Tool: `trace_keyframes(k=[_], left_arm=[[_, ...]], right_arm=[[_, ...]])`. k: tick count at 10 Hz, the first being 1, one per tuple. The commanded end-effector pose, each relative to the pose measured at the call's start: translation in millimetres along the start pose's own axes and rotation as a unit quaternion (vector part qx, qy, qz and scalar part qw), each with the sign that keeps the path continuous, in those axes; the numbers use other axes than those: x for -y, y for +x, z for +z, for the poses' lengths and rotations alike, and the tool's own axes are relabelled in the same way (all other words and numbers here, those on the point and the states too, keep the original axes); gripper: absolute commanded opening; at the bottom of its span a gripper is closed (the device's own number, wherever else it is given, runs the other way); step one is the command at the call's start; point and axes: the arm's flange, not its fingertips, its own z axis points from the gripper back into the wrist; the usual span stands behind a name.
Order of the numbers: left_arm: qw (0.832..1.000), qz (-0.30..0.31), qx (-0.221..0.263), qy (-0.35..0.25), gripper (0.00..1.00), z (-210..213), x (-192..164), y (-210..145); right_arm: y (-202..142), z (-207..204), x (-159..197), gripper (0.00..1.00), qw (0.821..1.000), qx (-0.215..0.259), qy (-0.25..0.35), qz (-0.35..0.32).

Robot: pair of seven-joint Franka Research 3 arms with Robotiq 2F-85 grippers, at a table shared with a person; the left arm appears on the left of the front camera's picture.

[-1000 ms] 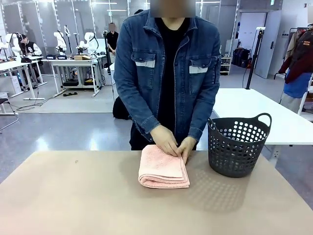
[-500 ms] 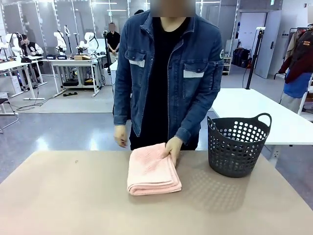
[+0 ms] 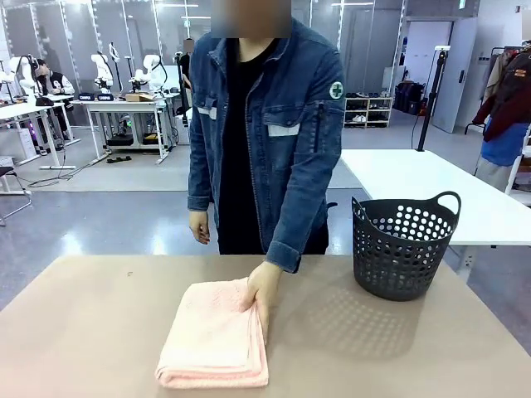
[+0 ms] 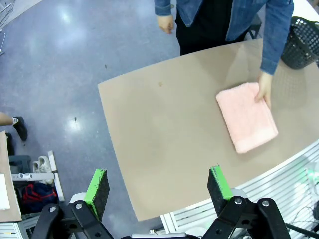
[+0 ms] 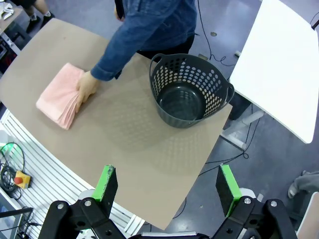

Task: Fold the towel.
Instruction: Pick up the 100 cm Hotel Towel and place it on the left side of the table.

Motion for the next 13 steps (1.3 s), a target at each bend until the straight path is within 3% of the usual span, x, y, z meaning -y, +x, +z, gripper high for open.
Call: trace_keyframes(k=[1,13], left_arm=[[1.000,-0.003,-0.005,0.001,1.00,0.2,-0.1,-1.6],[1.000,0.000,0.000,0.000,1.00,0.0,0.0,0.0]], right_arm=[[0.3,1.9,0.8,1.00,1.000,-0.003,0.001,0.004],[0.3,1.9,0.8,1.00,1.000,-0.003,0.001,0.004]])
